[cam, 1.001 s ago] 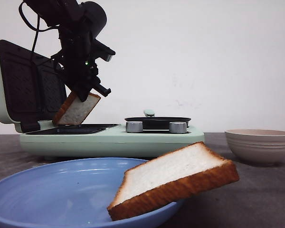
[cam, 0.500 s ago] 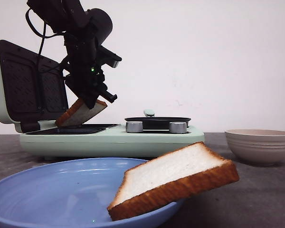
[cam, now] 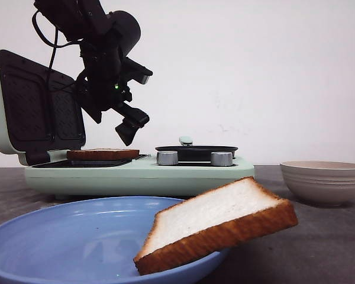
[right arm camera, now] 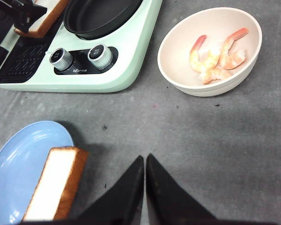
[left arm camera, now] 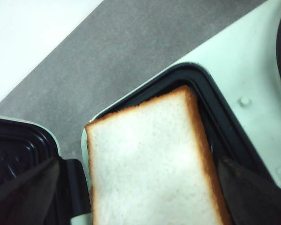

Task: Make breakfast with bread and shrimp
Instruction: 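Open the left gripper and raise it away from the appliance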

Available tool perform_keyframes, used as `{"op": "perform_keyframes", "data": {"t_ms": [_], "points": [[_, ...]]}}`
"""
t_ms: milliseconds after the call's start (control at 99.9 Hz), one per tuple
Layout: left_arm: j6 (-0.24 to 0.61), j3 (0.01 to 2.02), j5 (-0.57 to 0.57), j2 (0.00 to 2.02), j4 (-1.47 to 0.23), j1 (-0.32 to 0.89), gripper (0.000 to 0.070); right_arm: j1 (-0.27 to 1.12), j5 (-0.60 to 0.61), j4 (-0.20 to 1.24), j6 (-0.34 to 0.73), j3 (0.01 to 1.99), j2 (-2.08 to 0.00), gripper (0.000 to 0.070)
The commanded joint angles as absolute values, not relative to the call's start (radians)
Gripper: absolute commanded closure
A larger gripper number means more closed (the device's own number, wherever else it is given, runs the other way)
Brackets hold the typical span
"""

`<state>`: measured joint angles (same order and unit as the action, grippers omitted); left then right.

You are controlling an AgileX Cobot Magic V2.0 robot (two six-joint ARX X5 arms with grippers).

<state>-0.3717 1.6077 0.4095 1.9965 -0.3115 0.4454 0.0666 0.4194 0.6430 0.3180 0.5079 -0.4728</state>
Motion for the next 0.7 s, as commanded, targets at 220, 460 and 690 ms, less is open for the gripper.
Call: {"op": "perform_keyframes", "data": {"t_ms": [220, 460, 690], "points": [[-0.254, 1.815, 0.24, 2.021, -0.466, 0.452, 0.0051, 0.07, 0.423, 0.633, 0.306, 0.52, -0.475, 0.07], [-0.156, 2.033, 0.069, 2.018, -0.648, 0.436, 0.0065, 0.07, 0.423, 0.632, 0.306, 0.52, -0.475, 0.07], [-0.091, 2.138, -0.194, 1.954, -0.719, 0.396, 0.0197, 0.07, 0.423, 0.632, 0.306, 0.52, -0.475, 0.07]]}}
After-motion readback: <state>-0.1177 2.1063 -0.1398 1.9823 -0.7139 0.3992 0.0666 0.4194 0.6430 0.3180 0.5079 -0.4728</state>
